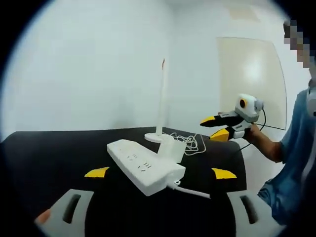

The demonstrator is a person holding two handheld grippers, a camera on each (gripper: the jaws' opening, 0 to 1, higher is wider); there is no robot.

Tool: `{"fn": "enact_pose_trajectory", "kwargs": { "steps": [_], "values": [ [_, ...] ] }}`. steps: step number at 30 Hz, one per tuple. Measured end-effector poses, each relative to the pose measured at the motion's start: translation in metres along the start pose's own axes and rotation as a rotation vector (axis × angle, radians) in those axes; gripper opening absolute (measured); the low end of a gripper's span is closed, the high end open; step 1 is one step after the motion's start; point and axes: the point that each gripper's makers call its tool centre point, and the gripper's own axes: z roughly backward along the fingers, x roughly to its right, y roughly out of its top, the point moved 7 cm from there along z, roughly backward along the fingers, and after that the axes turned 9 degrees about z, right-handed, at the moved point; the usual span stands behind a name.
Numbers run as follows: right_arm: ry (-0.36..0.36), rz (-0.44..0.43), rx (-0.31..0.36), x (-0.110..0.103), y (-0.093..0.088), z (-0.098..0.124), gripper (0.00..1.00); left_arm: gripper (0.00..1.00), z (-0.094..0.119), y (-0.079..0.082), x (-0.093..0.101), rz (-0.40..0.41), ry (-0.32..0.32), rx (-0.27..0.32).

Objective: Insert the desk lamp plug into the socket, turn on the power strip switch, turn on the lamp switch, then turn off the lamp switch, turn off the power strip switch, and remove the plug from the socket.

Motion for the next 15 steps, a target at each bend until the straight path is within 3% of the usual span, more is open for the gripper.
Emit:
{"fn": "enact_pose_trajectory", "kwargs": {
  "steps": [3, 12, 15],
  "values": [
    [-0.012, 0.010, 0.002, -0.011, 0.002, 0.000, 0.41, 0.87, 0.002, -0.005, -0.005, -0.004, 0.016, -0.002],
    [0.011, -0.038, 0.020, -0.027, 0.000, -0.004, 0.41, 0.85, 0.006, -0.009, -0.013, 0.009, 0.008, 0.005],
    [-0.010, -0.012, 0.007, -0.029, -0.002, -0.005, 0.41, 0.85, 0.007, -0.010, -0.018, 0.005, 0.006, -0.006]
  ]
}}
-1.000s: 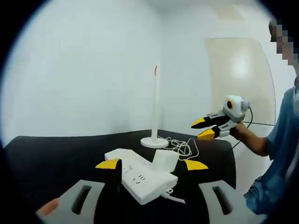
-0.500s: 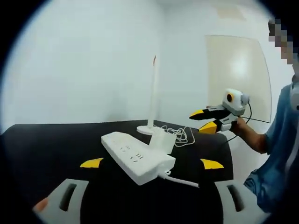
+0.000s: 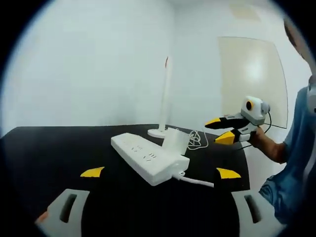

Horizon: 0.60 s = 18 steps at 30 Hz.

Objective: Insert the desk lamp plug into the socket, turn on the power strip switch, turn on the lamp switch, then turn off the lamp switch, turn off the power strip switch, and remove the plug from the socket.

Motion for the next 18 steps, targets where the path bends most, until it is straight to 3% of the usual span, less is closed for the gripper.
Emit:
{"fn": "enact_pose_trajectory", "kwargs": {
  "steps": [7, 18],
  "values": [
    [0.040, -0.087, -0.010, -0.010, -0.004, -0.007, 0.41, 0.84, 0.001, -0.006, 0.004, -0.022, -0.010, -0.026],
    [0.062, -0.204, 0.000, -0.015, -0.011, -0.015, 0.41, 0.79, 0.006, -0.002, 0.003, -0.033, 0.003, 0.025]
  ]
}}
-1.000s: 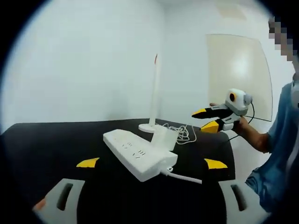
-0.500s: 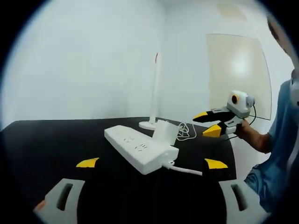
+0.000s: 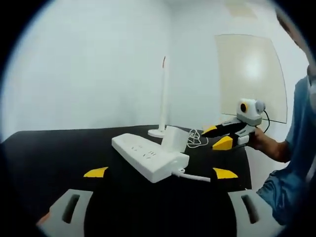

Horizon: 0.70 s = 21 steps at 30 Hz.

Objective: Insert the desk lamp plug into the socket, turn on the power strip switch, turn on the lamp switch, then turn off the lamp switch, turn off the power strip switch, and remove the plug from the socket.

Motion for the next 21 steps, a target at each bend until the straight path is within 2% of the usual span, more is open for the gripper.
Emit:
{"fn": "enact_pose_trajectory", "kwargs": {
  "steps": [13, 15, 21],
  "values": [
    [0.010, -0.049, 0.017, -0.011, 0.003, -0.002, 0.41, 0.76, -0.001, 0.004, -0.005, -0.007, 0.030, 0.016],
    [0.011, -0.055, 0.020, -0.012, 0.003, -0.003, 0.41, 0.76, -0.001, 0.002, -0.001, -0.008, 0.031, 0.012],
    [0.014, -0.070, 0.021, -0.019, 0.005, -0.006, 0.41, 0.75, -0.004, 0.001, -0.007, -0.013, 0.039, -0.005]
  ]
}}
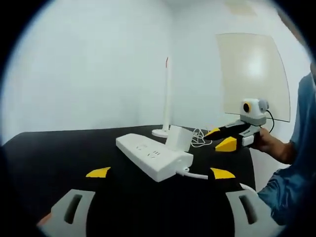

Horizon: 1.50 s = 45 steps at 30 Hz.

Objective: Insert the desk lamp plug into the socket, turn on the power strip switch, turn on the lamp switch, then turn off the lamp switch, turn off the power strip switch, and remove the plug from the socket.

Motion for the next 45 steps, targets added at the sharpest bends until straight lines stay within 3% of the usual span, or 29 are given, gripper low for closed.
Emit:
{"fn": "enact_pose_trajectory", "kwargs": {
  "steps": [10, 20, 22, 32, 38, 45],
  "values": [
    [-0.014, -0.021, 0.014, -0.001, 0.002, -0.003, 0.41, 0.75, -0.001, 0.002, -0.008, 0.003, -0.002, 0.009],
    [0.006, -0.058, 0.026, -0.006, -0.001, -0.008, 0.41, 0.75, 0.003, -0.001, 0.000, -0.001, -0.003, 0.007],
    [0.014, -0.073, 0.034, -0.007, -0.001, -0.010, 0.41, 0.74, 0.000, 0.002, -0.010, 0.000, -0.004, 0.010],
    [0.044, -0.112, 0.028, -0.014, -0.004, -0.022, 0.41, 0.74, 0.004, -0.002, 0.005, -0.003, -0.011, 0.014],
    [0.051, -0.133, 0.002, -0.017, -0.002, -0.035, 0.41, 0.73, 0.005, -0.006, 0.007, -0.025, -0.021, -0.014],
    [0.050, -0.164, -0.012, -0.019, 0.001, -0.042, 0.41, 0.71, 0.007, -0.004, 0.009, -0.005, -0.042, -0.008]
  ]
}}
